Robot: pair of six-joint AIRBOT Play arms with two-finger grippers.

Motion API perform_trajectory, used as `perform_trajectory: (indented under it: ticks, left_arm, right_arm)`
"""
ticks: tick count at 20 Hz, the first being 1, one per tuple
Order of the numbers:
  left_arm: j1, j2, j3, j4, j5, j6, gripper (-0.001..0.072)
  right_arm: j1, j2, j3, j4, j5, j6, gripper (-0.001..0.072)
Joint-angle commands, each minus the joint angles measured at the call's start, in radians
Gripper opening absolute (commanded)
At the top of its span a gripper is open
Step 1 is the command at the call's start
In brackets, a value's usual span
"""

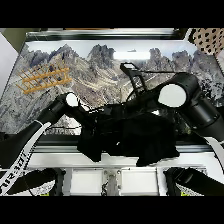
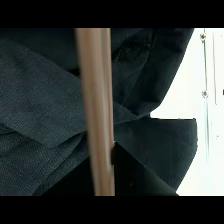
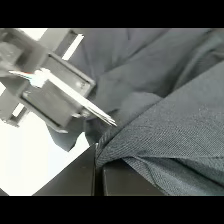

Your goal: Fold the clothes and pants, and hang the long-sleeved shirts on hangers.

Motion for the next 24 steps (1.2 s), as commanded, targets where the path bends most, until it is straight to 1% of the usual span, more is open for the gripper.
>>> perform_trajectory:
  ticks: [1,8,11,12,13,14,17,20,22,24]
  left_arm:
    - [0.000,-0.001,0.000,-0.001,0.000,-0.001,0.0013]
    - [0.000,0.000,0.000,-0.001,0.000,-0.001,0.0013]
    - [0.000,-0.001,0.000,-0.001,0.000,-0.001,0.0013]
    - [0.000,-0.001,0.000,-0.001,0.000,-0.001,0.0013]
    - [0.000,0.000,0.000,0.000,0.000,-0.001,0.0013]
    - [0.000,0.000,0.000,-0.001,-0.001,-0.001,0.0013]
    - [0.000,0.000,0.000,0.000,0.000,-0.001,0.0013]
    - [0.000,0.000,0.000,0.000,-0.001,-0.001,0.0013]
    - [0.000,-0.001,0.000,0.000,0.000,-0.001,0.0013]
    - [0.000,0.000,0.000,0.000,0.000,-0.001,0.0013]
  right_arm:
    - [0.035,-0.029,0.017,0.008,-0.016,0.014,0.0010]
    - [0.035,-0.031,0.017,0.008,-0.013,0.014,0.0012]
    - [0.035,-0.032,0.017,0.008,-0.013,0.014,0.0026]
    - [0.035,-0.032,0.017,0.008,-0.013,0.014,0.0145]
    - [0.035,-0.032,0.017,0.008,-0.013,0.013,0.0368]
    - [0.035,-0.031,0.017,0.008,-0.013,0.013,0.0441]
    - [0.030,-0.024,0.017,0.007,-0.003,0.010,0.0442]
    - [0.004,-0.002,0.019,0.007,0.045,0.010,0.0442]
    - [-0.018,0.033,0.019,0.007,0.079,-0.018,0.0446]
    - [-0.040,0.067,0.019,0.011,0.097,-0.019,0.0446]
